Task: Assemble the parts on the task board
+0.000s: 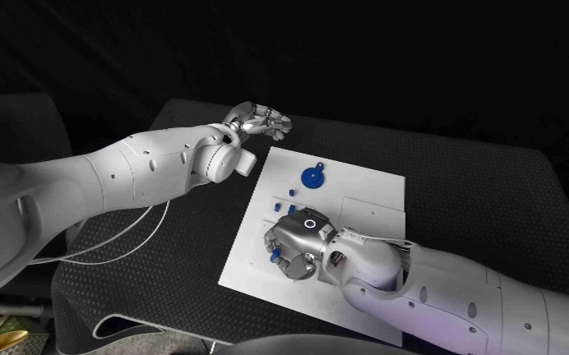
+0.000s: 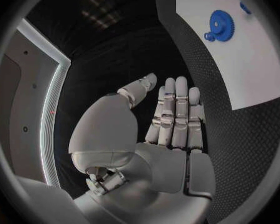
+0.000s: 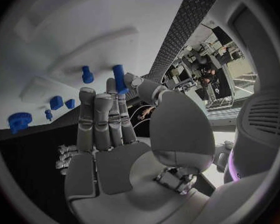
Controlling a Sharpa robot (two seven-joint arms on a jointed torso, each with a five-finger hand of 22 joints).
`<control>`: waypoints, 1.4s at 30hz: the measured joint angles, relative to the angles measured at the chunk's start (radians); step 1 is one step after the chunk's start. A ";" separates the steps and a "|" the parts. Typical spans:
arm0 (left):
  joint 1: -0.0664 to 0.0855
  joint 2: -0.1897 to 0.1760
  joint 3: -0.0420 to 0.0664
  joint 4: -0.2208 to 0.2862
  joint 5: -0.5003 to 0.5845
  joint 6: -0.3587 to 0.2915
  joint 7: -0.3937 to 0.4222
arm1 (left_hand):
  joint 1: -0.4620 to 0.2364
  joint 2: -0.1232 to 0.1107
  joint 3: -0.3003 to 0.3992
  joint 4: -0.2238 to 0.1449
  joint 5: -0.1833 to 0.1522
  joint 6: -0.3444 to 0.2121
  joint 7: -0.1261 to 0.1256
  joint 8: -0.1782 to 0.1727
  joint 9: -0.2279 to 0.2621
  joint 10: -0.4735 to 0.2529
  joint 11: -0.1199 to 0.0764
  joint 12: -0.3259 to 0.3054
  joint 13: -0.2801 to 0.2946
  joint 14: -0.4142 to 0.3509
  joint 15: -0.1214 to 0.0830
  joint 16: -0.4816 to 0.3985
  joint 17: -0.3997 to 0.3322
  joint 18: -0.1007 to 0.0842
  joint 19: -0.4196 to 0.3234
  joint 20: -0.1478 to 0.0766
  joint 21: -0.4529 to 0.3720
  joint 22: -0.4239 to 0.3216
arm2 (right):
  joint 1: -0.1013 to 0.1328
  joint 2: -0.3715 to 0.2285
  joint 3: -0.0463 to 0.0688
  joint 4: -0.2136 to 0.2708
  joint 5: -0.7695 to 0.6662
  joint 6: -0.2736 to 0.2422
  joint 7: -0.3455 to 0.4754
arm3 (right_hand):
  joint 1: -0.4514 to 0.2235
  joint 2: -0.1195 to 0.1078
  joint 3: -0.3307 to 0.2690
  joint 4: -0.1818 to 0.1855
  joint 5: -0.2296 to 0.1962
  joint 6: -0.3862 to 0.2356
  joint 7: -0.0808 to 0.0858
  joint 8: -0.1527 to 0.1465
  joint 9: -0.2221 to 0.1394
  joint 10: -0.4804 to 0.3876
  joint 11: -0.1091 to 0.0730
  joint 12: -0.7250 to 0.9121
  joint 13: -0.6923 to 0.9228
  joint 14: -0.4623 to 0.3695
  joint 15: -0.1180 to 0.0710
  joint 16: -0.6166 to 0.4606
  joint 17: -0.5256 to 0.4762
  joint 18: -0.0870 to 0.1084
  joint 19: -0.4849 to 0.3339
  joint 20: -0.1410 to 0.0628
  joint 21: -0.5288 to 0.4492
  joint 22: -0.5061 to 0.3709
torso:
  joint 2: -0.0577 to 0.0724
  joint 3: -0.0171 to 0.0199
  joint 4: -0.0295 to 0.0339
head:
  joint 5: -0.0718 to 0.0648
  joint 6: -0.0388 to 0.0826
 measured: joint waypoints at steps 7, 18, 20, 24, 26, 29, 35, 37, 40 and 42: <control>0.000 0.000 0.000 0.004 0.000 0.001 0.000 | 0.000 0.000 0.000 0.000 0.000 0.000 0.000 0.000 0.000 0.000 0.000 0.000 0.000 0.000 0.000 0.000 0.001 0.000 0.000 0.000 0.000 0.000 | 0.001 0.009 -0.005 -0.003 -0.005 0.002 -0.003 | 0.005 0.005 -0.001 -0.001 0.000 0.000 0.000 0.000 0.000 0.004 0.002 0.002 0.000 -0.004 -0.001 0.000 0.001 -0.003 0.003 0.000 0.000 0.000 | 0.000 0.0001 0.0005 | -0.003 0.001; 0.000 -0.001 0.000 0.007 0.000 0.003 -0.001 | 0.000 0.000 0.000 0.000 0.000 0.000 0.000 0.000 0.000 0.000 0.000 0.000 0.000 0.000 0.000 -0.004 0.002 0.000 0.000 0.000 0.000 0.000 | 0.002 0.013 -0.006 -0.007 -0.007 0.003 -0.004 | 0.005 0.005 -0.003 -0.002 0.000 -0.003 0.000 0.000 0.003 0.006 0.001 0.003 0.000 -0.004 -0.001 0.000 0.001 -0.003 0.004 0.000 0.000 0.000 | 0.000 -0.0006 0.0007 | -0.006 0.000; 0.000 -0.001 0.000 0.007 0.000 0.003 -0.001 | 0.000 0.000 0.000 0.000 0.000 0.000 0.000 0.000 0.000 0.000 0.000 0.000 0.000 0.000 0.000 -0.004 0.002 0.000 0.000 0.000 0.000 0.000 | 0.002 0.013 -0.007 -0.007 -0.006 0.003 -0.004 | 0.006 0.005 -0.003 -0.002 0.000 -0.003 0.000 0.000 0.003 0.006 0.001 0.003 0.000 -0.004 -0.001 0.000 0.001 -0.003 0.004 0.000 0.000 0.000 | 0.000 -0.0005 0.0005 | -0.006 0.000; 0.000 -0.001 0.000 0.007 0.000 0.004 -0.001 | 0.000 0.000 0.000 0.000 0.000 0.000 0.000 0.000 0.000 0.000 0.000 0.000 0.000 0.000 0.000 -0.004 0.002 0.000 0.000 0.000 0.000 0.000 | 0.002 0.013 -0.007 -0.010 0.003 0.002 -0.001 | 0.007 0.004 -0.003 -0.011 0.000 -0.012 0.005 -0.007 0.004 -0.007 0.009 -0.003 0.007 -0.006 0.001 0.000 0.001 -0.003 -0.002 0.001 0.000 0.000 | 0.000 0.0000 -0.0002 | -0.006 -0.001; 0.000 -0.001 0.000 0.006 0.000 0.004 -0.001 | 0.000 0.000 0.000 0.000 0.000 0.000 0.000 0.000 0.000 0.000 0.000 0.000 0.000 0.000 0.000 -0.004 0.003 0.000 0.000 0.000 0.000 0.001 | 0.003 0.012 -0.006 -0.012 0.012 0.000 0.003 | -0.002 -0.007 -0.034 -0.035 0.045 -0.042 0.017 -0.027 0.000 -0.044 0.025 -0.027 0.014 -0.015 0.010 0.000 0.001 -0.003 -0.011 0.007 0.000 0.000 | 0.000 0.0001 -0.0007 | -0.006 -0.001; 0.000 -0.002 0.000 0.006 0.000 0.004 -0.001 | 0.000 0.000 0.000 0.000 0.000 0.000 0.000 0.000 0.000 0.000 0.000 0.000 0.000 0.000 0.000 -0.004 0.003 0.000 0.000 0.000 -0.004 0.001 | 0.001 0.011 -0.009 -0.015 0.024 0.000 0.008 | -0.042 -0.025 -0.106 -0.062 0.084 -0.076 0.034 -0.051 -0.018 -0.083 0.039 -0.055 -0.006 -0.020 0.028 0.000 0.001 0.001 -0.019 0.010 0.000 0.000 | -0.001 0.0006 -0.0012 | -0.006 -0.001; 0.000 -0.002 0.000 0.006 0.000 0.004 -0.001 | 0.000 0.000 0.000 0.000 0.000 -0.003 0.004 0.000 0.000 0.000 0.000 0.000 -0.001 0.000 0.000 -0.004 0.004 0.000 0.000 0.000 -0.004 0.001 | 0.000 0.008 -0.011 -0.018 0.041 -0.002 0.013 | -0.094 -0.056 -0.216 -0.101 0.086 -0.142 0.065 -0.086 -0.038 -0.159 0.069 -0.084 -0.035 -0.039 0.056 0.000 0.002 0.000 -0.035 0.019 -0.003 0.000 | -0.001 0.0007 -0.0012 | -0.008 0.000; 0.000 -0.002 0.000 0.005 0.000 0.005 -0.001 | 0.000 0.000 -0.002 0.002 0.000 -0.004 0.004 0.000 0.000 0.000 0.000 0.000 -0.001 0.000 0.000 -0.004 0.004 0.000 0.000 0.000 -0.004 0.001 | 0.000 0.006 -0.010 -0.017 0.044 -0.006 0.013 | -0.094 -0.056 -0.231 -0.109 0.086 -0.150 0.072 -0.090 -0.042 -0.172 0.075 -0.084 -0.042 -0.045 0.062 -0.003 0.002 -0.002 -0.043 0.021 -0.006 0.001 | -0.001 0.0007 -0.0012 | -0.009 0.001; 0.000 -0.003 0.000 0.005 0.000 0.005 -0.002 | 0.000 0.000 -0.002 0.002 0.000 -0.004 0.004 0.000 0.000 0.000 0.000 0.000 -0.001 0.000 0.000 -0.008 0.005 0.000 0.000 0.000 -0.004 0.001 | 0.000 0.003 -0.010 -0.017 0.050 -0.012 0.014 | -0.099 -0.062 -0.244 -0.111 0.086 -0.159 0.074 -0.093 -0.044 -0.184 0.079 -0.084 -0.048 -0.046 0.063 -0.004 0.002 -0.003 -0.043 0.021 -0.008 0.001 | -0.001 0.0011 -0.0012 | -0.010 0.003; 0.000 -0.004 0.000 0.006 0.000 0.005 -0.002 | 0.000 0.000 -0.002 0.002 0.000 -0.004 0.004 0.000 -0.001 0.000 0.000 0.000 -0.001 0.000 0.000 -0.008 0.005 0.000 0.000 0.000 -0.004 0.001 | 0.000 0.002 -0.010 -0.016 0.053 -0.015 0.014 | -0.099 -0.062 -0.246 -0.111 0.086 -0.159 0.074 -0.093 -0.044 -0.184 0.079 -0.084 -0.049 -0.047 0.064 -0.004 0.002 -0.004 -0.046 0.024 -0.011 0.001 | -0.001 0.0010 -0.0011 | -0.011 0.003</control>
